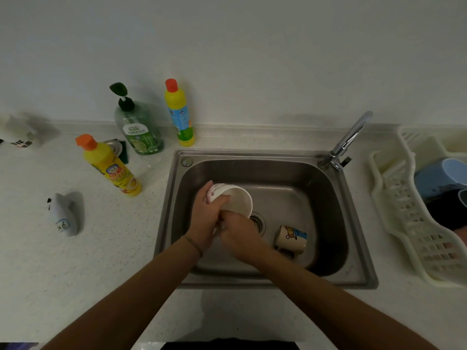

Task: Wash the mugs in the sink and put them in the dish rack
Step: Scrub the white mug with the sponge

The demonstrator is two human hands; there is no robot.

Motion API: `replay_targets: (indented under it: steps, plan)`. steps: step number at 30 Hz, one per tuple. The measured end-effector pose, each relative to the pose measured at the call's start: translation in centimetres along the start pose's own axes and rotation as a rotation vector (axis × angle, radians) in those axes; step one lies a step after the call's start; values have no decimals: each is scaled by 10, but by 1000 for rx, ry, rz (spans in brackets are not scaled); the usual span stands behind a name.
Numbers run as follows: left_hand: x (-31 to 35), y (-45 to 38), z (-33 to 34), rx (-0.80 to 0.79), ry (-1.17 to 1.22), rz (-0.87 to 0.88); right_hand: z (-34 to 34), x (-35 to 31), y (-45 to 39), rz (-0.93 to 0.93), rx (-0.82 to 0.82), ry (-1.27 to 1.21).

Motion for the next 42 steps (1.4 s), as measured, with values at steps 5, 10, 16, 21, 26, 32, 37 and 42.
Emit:
replay_targets:
  steps: [5, 10, 16, 21, 26, 32, 37, 42]
  plan:
    - [8, -4, -1, -76, -27, 45, -9, 21, 0, -88, 5, 515]
    - [8, -5, 1, -5, -25, 11, -4, 1, -6, -30, 19, 69]
    - [9, -3, 1, -33, -70, 40, -6, 9, -5, 23, 66, 265]
    - [8, -8, -8, -35, -85, 14, -1, 11, 1, -130, 42, 298]
    - [10, -5, 5, -18, -100, 12, 0, 4, 1, 127, 197, -90]
    - [12, -9, -1, -152, -101, -87, -6, 24, 6, -192, 27, 471]
    - [22, -8, 7, -367, -123, -237, -24, 25, -8, -231, 177, 552]
    - [33, 0, 10, -180, 149, -67, -42, 11, -12, -114, 379, 380]
Point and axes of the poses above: each hand's wrist, its own y-axis away from the middle knuckle, its own z-axis out of the palm, x = y × z, the point moved 6 cm from there along -y, towards the middle knuckle, and after that the axes turned 10 degrees about z, right-handed, at the moved point
